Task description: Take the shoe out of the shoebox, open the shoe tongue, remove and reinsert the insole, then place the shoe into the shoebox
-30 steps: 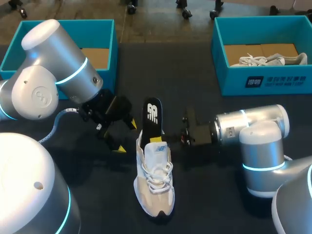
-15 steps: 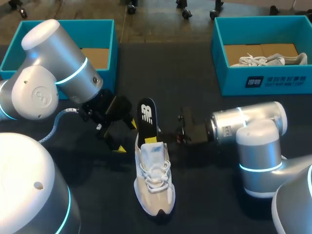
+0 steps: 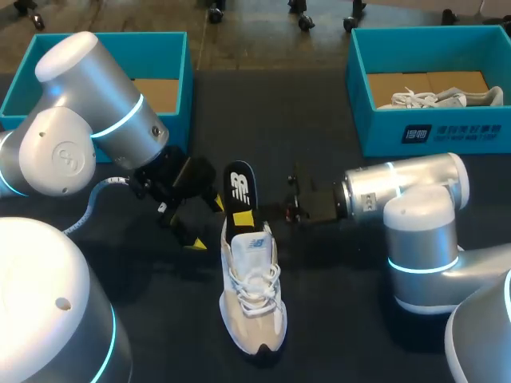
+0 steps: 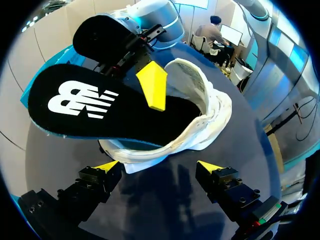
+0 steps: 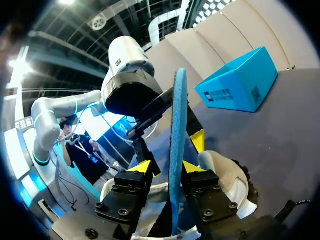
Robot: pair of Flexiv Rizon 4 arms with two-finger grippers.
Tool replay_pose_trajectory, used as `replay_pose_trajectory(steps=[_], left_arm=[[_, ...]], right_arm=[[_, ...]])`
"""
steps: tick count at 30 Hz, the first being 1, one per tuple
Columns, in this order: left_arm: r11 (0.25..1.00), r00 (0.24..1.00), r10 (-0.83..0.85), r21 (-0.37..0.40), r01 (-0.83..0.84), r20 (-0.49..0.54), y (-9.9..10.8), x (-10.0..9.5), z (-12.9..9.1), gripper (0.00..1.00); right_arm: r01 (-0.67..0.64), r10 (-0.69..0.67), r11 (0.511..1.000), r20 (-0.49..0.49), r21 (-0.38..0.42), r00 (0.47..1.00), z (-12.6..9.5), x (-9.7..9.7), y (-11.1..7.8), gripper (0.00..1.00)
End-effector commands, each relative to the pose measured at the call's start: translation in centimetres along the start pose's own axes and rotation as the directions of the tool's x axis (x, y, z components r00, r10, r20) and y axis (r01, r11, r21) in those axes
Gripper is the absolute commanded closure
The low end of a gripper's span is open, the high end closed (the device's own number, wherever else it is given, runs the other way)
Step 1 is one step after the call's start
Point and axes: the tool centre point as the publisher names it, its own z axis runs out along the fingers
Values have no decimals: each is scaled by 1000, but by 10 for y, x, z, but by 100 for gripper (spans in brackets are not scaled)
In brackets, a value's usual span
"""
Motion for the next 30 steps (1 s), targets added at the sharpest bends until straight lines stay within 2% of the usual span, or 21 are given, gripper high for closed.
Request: replay_pose_trajectory(steps=[1, 2, 3, 6, 19, 24, 25, 27, 28, 30], left_arm=[[1000, 1000, 1, 1, -1, 1, 0, 0, 1, 0], [1000, 1000, 1, 1, -1, 1, 0, 0, 1, 0], [1000, 1000, 1, 1, -1, 1, 0, 0, 1, 0], [1000, 1000, 1, 1, -1, 1, 0, 0, 1, 0], [1000, 1000, 1, 1, -1, 1, 0, 0, 1, 0], [1000, 1000, 1, 1, -1, 1, 0, 0, 1, 0], [1000, 1000, 1, 1, -1, 1, 0, 0, 1, 0], [1000, 1000, 1, 1, -1, 1, 0, 0, 1, 0], [1000, 1000, 1, 1, -1, 1, 0, 0, 1, 0], [1000, 1000, 1, 1, -1, 1, 0, 0, 1, 0]], right_arm=[[-3, 3, 1000, -12, -5, 1000, 6, -8, 7, 77], [-4, 4, 1000, -13, -7, 1000, 7, -9, 8, 84], [-7, 7, 1000, -14, -10, 1000, 7, -11, 9, 100], [-16, 16, 1000, -17, -12, 1000, 7, -14, 8, 100], [-131, 131, 991, 13, -29, 991, 8, -17, -38, 100], [-135, 136, 990, 21, -40, 990, 6, -11, -41, 100], [-128, 129, 991, 20, -41, 991, 5, -9, -40, 96], [-112, 113, 993, 20, -42, 993, 5, -5, -36, 64], [-102, 103, 994, 20, -40, 994, 6, -3, -34, 58], [-83, 84, 996, 21, -35, 996, 7, 0, -29, 54]])
